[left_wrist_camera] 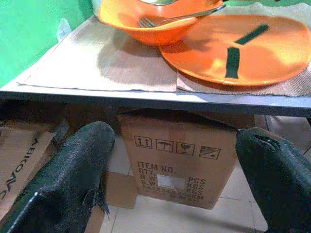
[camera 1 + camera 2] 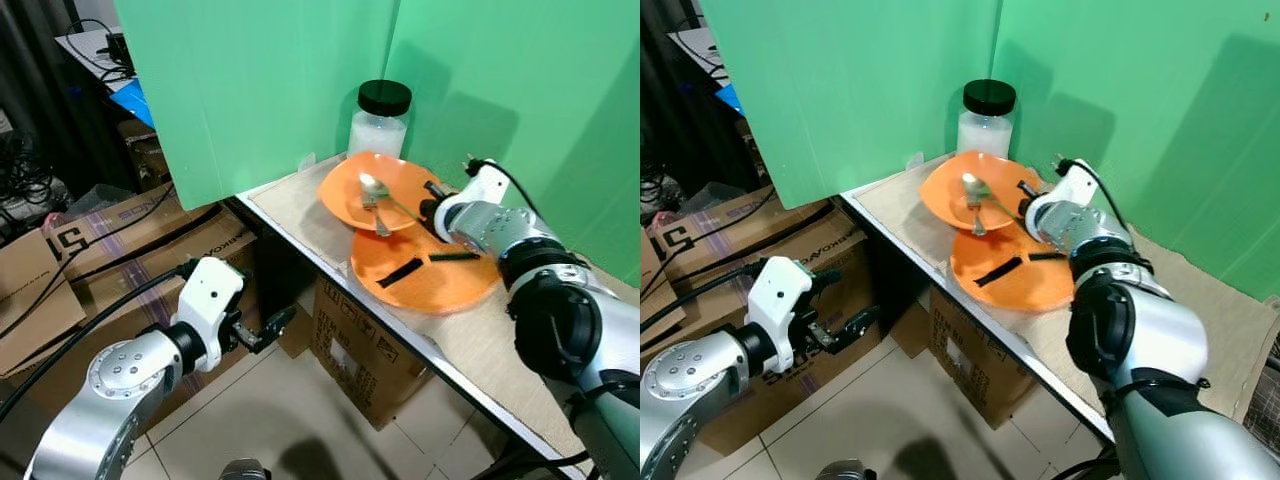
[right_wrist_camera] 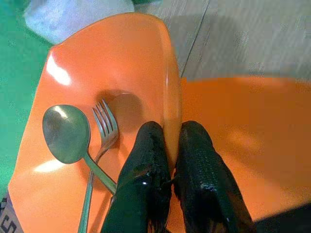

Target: Setting the table

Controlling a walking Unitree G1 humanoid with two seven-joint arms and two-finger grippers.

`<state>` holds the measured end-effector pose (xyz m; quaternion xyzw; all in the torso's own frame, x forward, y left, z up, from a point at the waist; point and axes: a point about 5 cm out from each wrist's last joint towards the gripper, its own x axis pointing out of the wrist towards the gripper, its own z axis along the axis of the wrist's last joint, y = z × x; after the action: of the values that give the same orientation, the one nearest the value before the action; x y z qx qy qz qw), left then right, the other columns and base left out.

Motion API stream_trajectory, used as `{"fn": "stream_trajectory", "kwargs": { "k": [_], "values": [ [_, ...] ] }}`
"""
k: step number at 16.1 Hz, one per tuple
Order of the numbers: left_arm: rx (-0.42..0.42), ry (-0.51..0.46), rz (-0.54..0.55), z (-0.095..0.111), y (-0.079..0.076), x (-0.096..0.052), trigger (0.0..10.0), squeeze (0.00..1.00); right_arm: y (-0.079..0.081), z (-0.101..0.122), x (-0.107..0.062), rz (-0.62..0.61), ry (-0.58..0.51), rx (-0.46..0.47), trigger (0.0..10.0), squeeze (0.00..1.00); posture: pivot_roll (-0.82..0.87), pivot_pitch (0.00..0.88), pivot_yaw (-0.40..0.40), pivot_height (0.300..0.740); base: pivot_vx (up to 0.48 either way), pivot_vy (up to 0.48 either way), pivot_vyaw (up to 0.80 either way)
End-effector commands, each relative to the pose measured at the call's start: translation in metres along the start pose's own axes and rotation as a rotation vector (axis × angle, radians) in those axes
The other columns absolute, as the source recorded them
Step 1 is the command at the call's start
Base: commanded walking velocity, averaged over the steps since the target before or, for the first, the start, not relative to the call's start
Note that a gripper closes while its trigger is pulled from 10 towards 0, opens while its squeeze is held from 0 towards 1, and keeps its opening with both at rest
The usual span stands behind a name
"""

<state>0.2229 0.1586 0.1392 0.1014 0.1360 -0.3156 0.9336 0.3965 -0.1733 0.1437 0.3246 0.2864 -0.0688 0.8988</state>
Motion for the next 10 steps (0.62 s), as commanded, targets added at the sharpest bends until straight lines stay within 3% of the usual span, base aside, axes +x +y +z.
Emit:
{"fn": "stream_trajectory", "kwargs": {
  "k": [1,6,10],
  "values": [
    [0.013,0.001,-0.003,0.003,0.002,0.001,10.0,0.0,-0.02,-0.001,0.0,-0.071,0.01,-0.017,10.0,0.0,0.18,0.0,-0.027,0.74,0.0,0.0,0.0],
    [0.024,-0.005,0.012,0.004,0.006,0.003,10.0,0.0,-0.021,0.0,-0.001,-0.059,0.009,-0.013,10.0,0.0,0.17,0.0,-0.017,0.74,0.0,0.0,0.0],
    [0.027,-0.015,0.034,0.006,0.008,0.004,10.0,0.0,0.003,-0.014,0.003,0.017,0.051,0.061,10.0,0.0,0.18,0.0,-0.024,0.74,0.0,0.0,0.0]
  ]
}}
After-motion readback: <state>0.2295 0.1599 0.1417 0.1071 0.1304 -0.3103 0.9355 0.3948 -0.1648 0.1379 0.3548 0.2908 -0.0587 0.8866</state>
